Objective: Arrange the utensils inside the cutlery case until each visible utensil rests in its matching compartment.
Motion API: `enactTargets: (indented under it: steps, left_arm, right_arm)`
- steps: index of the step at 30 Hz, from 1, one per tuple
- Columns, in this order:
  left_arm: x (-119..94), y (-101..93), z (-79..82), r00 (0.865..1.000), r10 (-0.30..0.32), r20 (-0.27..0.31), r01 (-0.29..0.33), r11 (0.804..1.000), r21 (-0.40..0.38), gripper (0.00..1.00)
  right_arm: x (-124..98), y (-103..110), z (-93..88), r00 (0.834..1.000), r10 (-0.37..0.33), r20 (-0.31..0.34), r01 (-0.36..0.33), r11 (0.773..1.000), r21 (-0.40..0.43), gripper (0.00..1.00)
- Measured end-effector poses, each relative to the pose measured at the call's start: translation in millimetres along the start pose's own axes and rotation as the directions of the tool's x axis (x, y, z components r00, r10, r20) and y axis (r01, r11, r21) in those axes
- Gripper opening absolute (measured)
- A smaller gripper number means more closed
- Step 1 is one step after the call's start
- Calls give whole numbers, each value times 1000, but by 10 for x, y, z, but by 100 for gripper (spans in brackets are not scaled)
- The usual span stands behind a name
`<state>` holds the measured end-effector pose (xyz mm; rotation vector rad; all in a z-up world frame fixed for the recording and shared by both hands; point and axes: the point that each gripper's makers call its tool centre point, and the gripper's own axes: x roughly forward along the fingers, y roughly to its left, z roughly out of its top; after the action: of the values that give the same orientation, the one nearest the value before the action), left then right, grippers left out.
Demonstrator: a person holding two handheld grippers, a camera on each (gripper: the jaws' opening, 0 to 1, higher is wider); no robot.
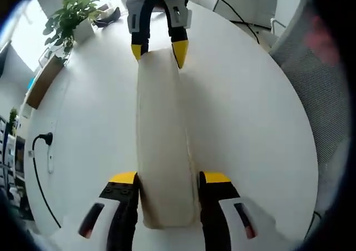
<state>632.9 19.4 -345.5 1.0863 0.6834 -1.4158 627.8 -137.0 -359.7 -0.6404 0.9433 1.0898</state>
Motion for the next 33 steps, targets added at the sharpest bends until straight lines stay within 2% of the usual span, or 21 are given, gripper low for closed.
enactTargets:
  steps: [3,5,6,10,11,14,17,19,21,23,25,27,29,30,31,33]
  left_arm:
    - [-3,6,-2,1000,5,17,-5,1000,0,44]
    - [1,9,7,1000,7,17,-7,1000,-6,44]
    - [3,9,12,1000,8,11,-8,1000,-5,44]
    - [12,9,31,1000,2,-16,-2,1000,26,45]
    - [13,9,40,1000,2,-23,-1,999,48,45]
    - [19,11,46,1000,1,-25,0,998,59,45]
    - [14,17,26,1000,5,-19,-5,1000,25,45]
    - [-2,22,-21,1000,12,-21,-13,999,-32,48]
    - [-24,50,-47,999,32,-15,-33,999,-28,54]
    - [-36,33,-87,1000,23,-12,-24,997,-73,58]
    - [-64,31,-92,1000,19,15,-18,994,-109,58]
    - [-107,64,-79,998,44,53,-35,988,-154,59]
    - [-167,90,-93,995,60,78,-43,977,-209,61]
    - [-199,89,-86,993,63,100,-40,974,-224,62]
    - [-216,92,-97,992,67,103,-42,972,-229,62]
    - [-239,93,-127,991,73,108,-45,968,-246,63]
  right_arm:
    - [-23,-42,-16,1000,-15,3,15,1000,-10,46]
    - [-45,-54,43,999,-9,34,9,1000,12,53]
    - [-47,-16,119,997,9,73,-8,1000,-6,53]
    - [2,-1,135,999,14,52,-11,998,-57,43]
    - [9,7,134,999,18,43,-16,998,-62,38]
    - [-18,5,143,999,13,44,-10,997,-73,38]
    - [-40,-6,108,999,6,37,-2,993,-118,38]
    - [-56,-14,72,999,6,35,-2,993,-115,37]
    - [-73,-15,67,999,9,46,-5,996,-89,37]
    - [-50,-33,6,1000,0,28,3,997,-82,35]
    - [-34,-37,-44,1000,3,15,-2,996,-84,33]
    - [-49,17,-32,999,17,30,-17,1000,-14,38]
    - [-78,99,29,994,61,87,-70,993,98,53]
    - [-96,78,35,992,51,116,-69,986,155,56]
    - [-101,70,26,992,47,121,-68,982,175,57]
    - [-128,33,-31,989,46,138,-81,961,264,55]
